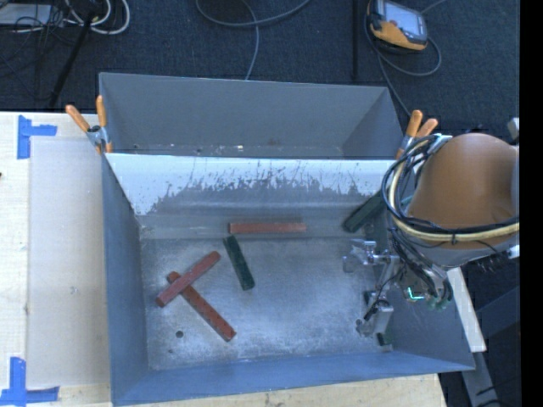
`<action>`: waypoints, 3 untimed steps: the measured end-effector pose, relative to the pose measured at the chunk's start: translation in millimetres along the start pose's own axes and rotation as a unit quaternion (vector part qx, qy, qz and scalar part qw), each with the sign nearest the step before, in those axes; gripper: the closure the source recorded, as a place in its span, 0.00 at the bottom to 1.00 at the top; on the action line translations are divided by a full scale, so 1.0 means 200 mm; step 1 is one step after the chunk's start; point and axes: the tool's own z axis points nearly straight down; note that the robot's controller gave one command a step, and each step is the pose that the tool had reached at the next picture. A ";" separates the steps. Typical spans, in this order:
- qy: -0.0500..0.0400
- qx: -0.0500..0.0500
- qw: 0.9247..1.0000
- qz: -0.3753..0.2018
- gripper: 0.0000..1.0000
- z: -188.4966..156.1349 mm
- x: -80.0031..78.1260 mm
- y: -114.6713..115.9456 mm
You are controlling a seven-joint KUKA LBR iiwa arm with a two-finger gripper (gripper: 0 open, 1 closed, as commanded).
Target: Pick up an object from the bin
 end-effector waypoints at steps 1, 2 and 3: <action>-0.001 -0.001 0.998 -0.056 0.00 0.51 -0.09 0.43; -0.007 -0.001 0.996 -0.085 0.00 0.71 -0.43 0.86; -0.007 -0.002 0.997 -0.079 0.00 0.57 -0.54 1.43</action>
Offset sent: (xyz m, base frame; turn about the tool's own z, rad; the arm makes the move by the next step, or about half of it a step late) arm 0.0199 0.0824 -0.0971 -0.1049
